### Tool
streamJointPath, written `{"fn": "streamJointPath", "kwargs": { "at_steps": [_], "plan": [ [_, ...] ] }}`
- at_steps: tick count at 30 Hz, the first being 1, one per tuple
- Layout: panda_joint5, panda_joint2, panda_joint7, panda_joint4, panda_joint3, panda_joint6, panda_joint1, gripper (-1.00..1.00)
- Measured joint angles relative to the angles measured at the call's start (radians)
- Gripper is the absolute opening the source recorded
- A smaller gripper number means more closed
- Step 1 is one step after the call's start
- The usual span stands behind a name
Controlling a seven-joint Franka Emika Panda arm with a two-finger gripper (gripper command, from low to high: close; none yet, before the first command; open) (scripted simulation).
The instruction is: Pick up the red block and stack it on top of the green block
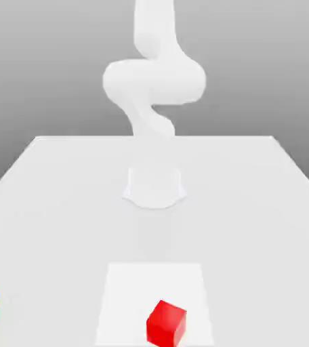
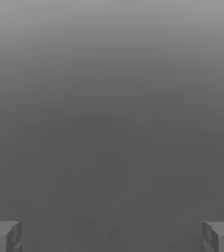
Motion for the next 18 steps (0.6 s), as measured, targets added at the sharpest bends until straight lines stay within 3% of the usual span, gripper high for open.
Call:
{"fn": "streamJointPath", "kwargs": {
  "at_steps": [18],
  "plan": [
    [-0.051, 0.659, 0.375, -0.104, 0.098, 0.243, -0.074, 0.00]
  ]
}}
